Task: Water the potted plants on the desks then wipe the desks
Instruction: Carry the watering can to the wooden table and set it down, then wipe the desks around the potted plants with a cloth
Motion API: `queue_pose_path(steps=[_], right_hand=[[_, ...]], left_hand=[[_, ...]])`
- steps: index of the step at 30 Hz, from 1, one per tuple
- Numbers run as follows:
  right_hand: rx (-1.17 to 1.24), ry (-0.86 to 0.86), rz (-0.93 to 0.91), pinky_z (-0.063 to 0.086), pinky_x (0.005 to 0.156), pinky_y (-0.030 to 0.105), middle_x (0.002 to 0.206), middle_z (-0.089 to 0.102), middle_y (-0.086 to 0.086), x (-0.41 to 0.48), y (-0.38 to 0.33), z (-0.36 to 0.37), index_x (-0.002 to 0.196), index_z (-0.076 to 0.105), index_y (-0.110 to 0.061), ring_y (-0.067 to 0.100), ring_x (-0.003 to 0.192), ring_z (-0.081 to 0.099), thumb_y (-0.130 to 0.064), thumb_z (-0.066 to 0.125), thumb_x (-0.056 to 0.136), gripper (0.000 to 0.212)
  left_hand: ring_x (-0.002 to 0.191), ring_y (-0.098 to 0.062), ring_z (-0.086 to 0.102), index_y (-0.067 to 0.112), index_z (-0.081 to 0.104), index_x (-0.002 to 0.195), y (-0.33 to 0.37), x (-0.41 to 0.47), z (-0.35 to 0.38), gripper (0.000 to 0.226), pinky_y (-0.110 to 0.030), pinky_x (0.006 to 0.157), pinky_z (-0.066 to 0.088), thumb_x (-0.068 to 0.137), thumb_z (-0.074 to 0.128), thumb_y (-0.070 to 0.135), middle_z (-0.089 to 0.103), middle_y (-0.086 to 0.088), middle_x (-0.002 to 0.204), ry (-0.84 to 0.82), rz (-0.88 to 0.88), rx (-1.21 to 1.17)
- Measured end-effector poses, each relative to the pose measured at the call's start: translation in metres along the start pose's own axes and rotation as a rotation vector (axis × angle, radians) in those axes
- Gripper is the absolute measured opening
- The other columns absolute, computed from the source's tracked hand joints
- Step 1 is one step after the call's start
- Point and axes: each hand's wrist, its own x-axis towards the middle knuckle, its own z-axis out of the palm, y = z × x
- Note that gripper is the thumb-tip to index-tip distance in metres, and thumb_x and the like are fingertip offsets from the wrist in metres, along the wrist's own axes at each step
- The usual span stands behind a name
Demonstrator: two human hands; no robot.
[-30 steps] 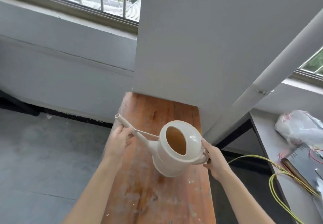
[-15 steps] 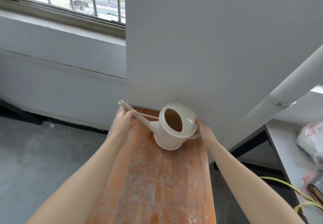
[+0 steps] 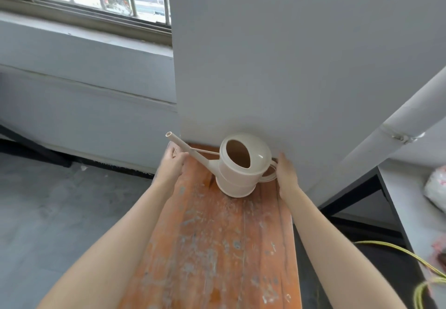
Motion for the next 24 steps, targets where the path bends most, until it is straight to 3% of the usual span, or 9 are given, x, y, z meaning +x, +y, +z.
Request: queue_pose_path(steps=[2,5,8,12,15,20,24], right_hand=[[0.041,0.07,-0.001,0.038,0.093,0.034,0.116,0.056,0.004,-0.025,0.008,-0.006,0.123,0.051,-0.006,0.023,0.109,0.051,-0.039,0.031,0.096,0.047],[0.016,0.148,0.019,0.036,0.102,0.038,0.135,0.047,0.007,-0.079,0.035,-0.015,0.134,0.039,-0.01,0.025,0.123,0.045,-0.028,0.04,0.096,0.042],[-0.073,0.103,0.051,0.036,0.103,0.04,0.137,0.045,0.004,-0.135,0.068,-0.013,0.137,0.036,-0.013,0.026,0.124,0.044,-0.023,0.043,0.094,0.044],[-0.194,-0.147,-0.062,0.035,0.107,0.04,0.141,0.044,0.008,-0.207,0.114,0.009,0.139,0.035,-0.013,0.024,0.128,0.041,-0.024,0.051,0.091,0.052],[-0.4,-0.401,-0.251,0.025,0.112,0.036,0.146,0.038,0.007,-0.264,0.141,0.03,0.14,0.034,-0.014,0.021,0.136,0.03,-0.025,0.056,0.089,0.057],[-0.587,-0.725,-0.547,0.024,0.109,0.03,0.143,0.039,0.007,-0.349,0.165,0.065,0.138,0.04,-0.014,0.021,0.136,0.029,-0.023,0.06,0.086,0.056],[-0.673,-0.835,-0.688,0.029,0.103,0.031,0.135,0.049,0.014,-0.396,0.178,0.091,0.126,0.055,-0.009,0.029,0.129,0.04,-0.027,0.063,0.08,0.05]], left_hand=[[0.121,-0.023,0.048,0.02,0.04,0.135,-0.005,-0.025,-0.012,0.044,-0.038,0.101,0.039,0.091,0.047,0.021,0.049,-0.005,0.133,0.015,0.014,0.098],[0.111,-0.022,0.054,0.014,0.052,0.125,-0.023,-0.077,-0.039,0.034,-0.027,0.086,0.038,0.092,0.048,0.018,0.06,-0.007,0.117,0.058,0.075,0.265],[0.098,-0.016,0.054,0.012,0.059,0.117,-0.053,-0.137,-0.077,0.029,-0.023,0.076,0.039,0.09,0.051,0.02,0.062,-0.004,0.105,0.189,0.063,0.369],[0.096,-0.016,0.054,0.008,0.061,0.113,-0.102,-0.233,-0.131,0.024,-0.025,0.082,0.037,0.091,0.051,0.015,0.062,-0.005,0.104,0.382,-0.028,0.361],[0.097,-0.018,0.055,0.006,0.063,0.108,-0.137,-0.31,-0.171,0.021,-0.024,0.082,0.035,0.091,0.051,0.01,0.064,-0.007,0.103,0.531,-0.149,0.318],[0.101,-0.021,0.055,0.004,0.063,0.107,-0.186,-0.401,-0.234,0.021,-0.027,0.086,0.035,0.091,0.051,0.01,0.065,-0.013,0.108,0.812,-0.313,0.216],[0.104,-0.022,0.056,0.002,0.062,0.109,-0.213,-0.417,-0.257,0.023,-0.025,0.085,0.035,0.09,0.052,0.01,0.065,-0.013,0.11,0.818,-0.346,0.15]])
